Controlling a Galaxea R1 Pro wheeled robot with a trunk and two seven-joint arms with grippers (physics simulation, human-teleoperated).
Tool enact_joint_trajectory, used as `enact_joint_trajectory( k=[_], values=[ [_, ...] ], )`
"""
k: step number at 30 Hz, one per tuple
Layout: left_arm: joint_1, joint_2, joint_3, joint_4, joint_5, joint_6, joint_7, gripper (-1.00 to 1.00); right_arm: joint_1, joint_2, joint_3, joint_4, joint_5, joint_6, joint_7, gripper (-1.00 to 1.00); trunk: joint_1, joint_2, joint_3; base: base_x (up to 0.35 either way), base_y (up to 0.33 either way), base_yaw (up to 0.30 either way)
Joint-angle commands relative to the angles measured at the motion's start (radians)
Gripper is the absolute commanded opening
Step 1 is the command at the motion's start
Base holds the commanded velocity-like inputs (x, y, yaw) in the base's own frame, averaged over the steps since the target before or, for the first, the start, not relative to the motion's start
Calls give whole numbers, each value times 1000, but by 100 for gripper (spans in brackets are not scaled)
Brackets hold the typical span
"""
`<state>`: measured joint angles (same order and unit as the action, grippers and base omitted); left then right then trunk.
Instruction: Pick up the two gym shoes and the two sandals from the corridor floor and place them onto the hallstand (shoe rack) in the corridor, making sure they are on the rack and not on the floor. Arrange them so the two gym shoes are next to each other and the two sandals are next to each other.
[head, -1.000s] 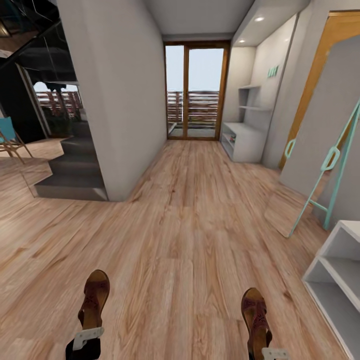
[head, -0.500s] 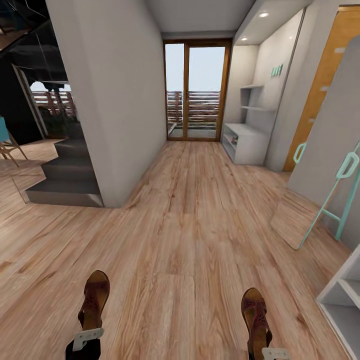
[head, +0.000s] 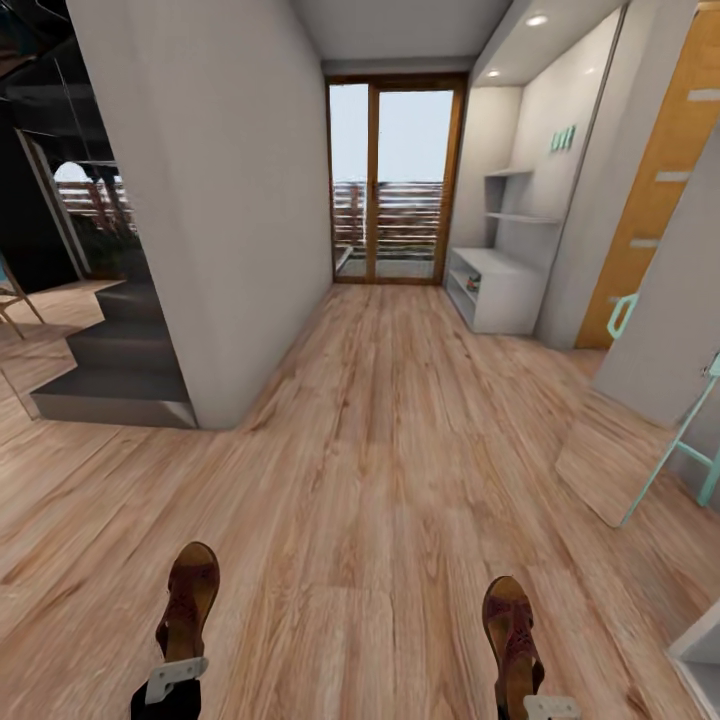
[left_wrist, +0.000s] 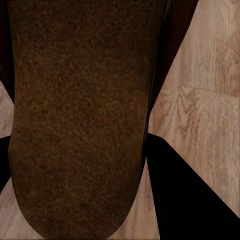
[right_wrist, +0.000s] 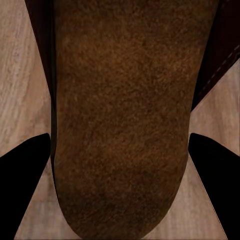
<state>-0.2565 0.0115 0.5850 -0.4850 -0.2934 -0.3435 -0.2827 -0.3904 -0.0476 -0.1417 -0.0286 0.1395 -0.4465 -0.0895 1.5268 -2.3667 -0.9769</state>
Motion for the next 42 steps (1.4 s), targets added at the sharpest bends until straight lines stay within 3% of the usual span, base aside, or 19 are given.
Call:
enact_joint_trajectory(
  k=[1,42],
  values=[
    [-1,-1,9,0,-10,-5,-7,-100,-1,0,-7,1,11,-3,-4,-100,0,0,-1,340,0,0],
    [-1,-2,7,1,-10,-3,-7,-100,-1,1,-8,-9,10,-8,-5,-100,0,0,-1,340,0,0]
  ],
)
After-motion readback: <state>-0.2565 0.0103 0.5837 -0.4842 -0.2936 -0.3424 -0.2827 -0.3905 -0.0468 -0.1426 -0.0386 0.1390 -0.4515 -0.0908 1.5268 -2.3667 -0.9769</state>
